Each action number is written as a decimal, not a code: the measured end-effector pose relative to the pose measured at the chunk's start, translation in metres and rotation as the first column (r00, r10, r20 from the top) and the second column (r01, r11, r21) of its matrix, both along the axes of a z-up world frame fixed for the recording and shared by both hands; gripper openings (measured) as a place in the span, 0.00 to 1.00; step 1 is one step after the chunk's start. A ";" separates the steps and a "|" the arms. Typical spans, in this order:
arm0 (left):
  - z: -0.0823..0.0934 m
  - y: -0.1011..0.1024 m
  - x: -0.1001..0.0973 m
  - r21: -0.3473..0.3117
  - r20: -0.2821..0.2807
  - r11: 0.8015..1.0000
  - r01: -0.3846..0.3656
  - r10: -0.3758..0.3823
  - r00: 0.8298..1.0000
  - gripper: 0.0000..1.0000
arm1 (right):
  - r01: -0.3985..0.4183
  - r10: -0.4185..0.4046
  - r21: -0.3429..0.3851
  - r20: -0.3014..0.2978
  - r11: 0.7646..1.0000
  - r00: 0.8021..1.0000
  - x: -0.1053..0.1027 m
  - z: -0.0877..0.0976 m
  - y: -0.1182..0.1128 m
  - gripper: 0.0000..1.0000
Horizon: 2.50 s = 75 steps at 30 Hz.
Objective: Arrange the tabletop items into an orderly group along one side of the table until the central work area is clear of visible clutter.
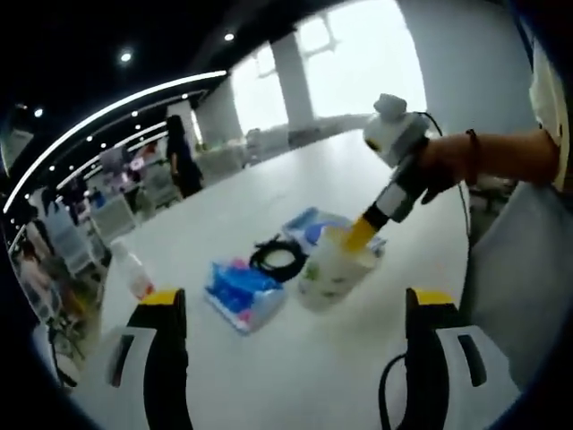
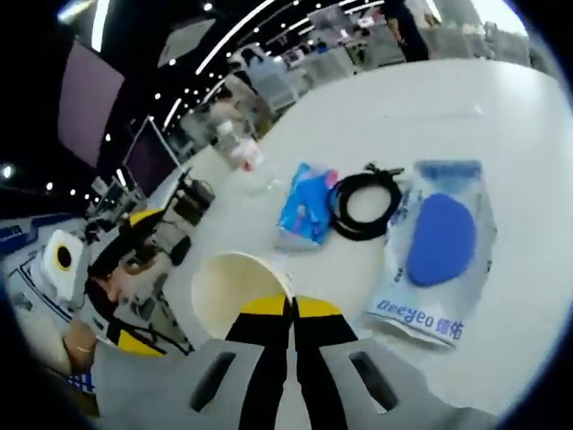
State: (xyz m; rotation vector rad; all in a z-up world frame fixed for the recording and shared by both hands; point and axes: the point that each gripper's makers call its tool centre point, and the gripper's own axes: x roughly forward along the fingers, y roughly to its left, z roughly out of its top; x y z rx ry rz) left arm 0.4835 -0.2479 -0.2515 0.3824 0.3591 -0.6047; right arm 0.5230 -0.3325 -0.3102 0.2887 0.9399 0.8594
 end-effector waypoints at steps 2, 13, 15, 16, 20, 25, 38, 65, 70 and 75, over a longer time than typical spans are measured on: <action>-0.002 -0.001 0.001 0.010 0.000 1.000 0.009 -0.009 1.000 0.98 | -0.007 0.007 0.005 -0.032 1.000 0.999 -0.007 0.000 0.000 0.01; -0.009 -0.017 -0.002 0.083 -0.001 0.992 0.091 -0.092 0.996 0.94 | -0.077 0.078 0.010 -0.069 0.997 0.995 -0.036 0.006 0.005 0.01; -0.011 -0.020 -0.002 0.116 0.006 0.987 0.110 -0.111 0.994 0.93 | -0.090 0.090 0.007 -0.073 0.996 0.993 -0.040 0.006 0.007 0.01; -0.013 -0.021 -0.002 0.126 0.003 0.986 0.110 -0.111 0.994 0.92 | -0.092 0.092 0.009 -0.073 0.996 0.993 -0.041 0.006 0.007 0.01; -0.016 -0.027 -0.006 0.129 -0.015 0.980 0.149 -0.148 0.989 0.89 | -0.094 0.095 0.009 -0.071 0.996 0.993 -0.042 0.007 0.009 0.01; -0.021 -0.032 -0.007 0.155 -0.026 0.969 0.191 -0.189 0.982 0.85 | -0.110 0.112 0.022 -0.087 0.994 0.990 -0.047 0.008 0.013 0.01; -0.031 -0.040 -0.015 0.182 -0.063 0.943 0.279 -0.272 0.960 0.64 | -0.152 0.152 0.011 -0.076 0.988 0.985 -0.053 0.007 0.018 0.01; -0.045 -0.038 -0.024 0.226 -0.122 0.932 0.284 -0.262 0.957 0.41 | -0.248 0.250 -0.033 0.176 0.968 0.952 -0.046 0.012 0.035 0.17; -0.043 -0.034 -0.019 0.212 -0.113 0.948 0.236 -0.216 0.970 0.40 | -0.197 0.192 -0.005 0.258 0.980 0.947 -0.029 0.024 0.035 0.54; -0.043 -0.029 -0.015 0.202 -0.116 0.960 0.193 -0.172 0.978 0.40 | -0.159 0.139 0.037 0.311 0.987 0.940 -0.016 0.035 0.036 0.86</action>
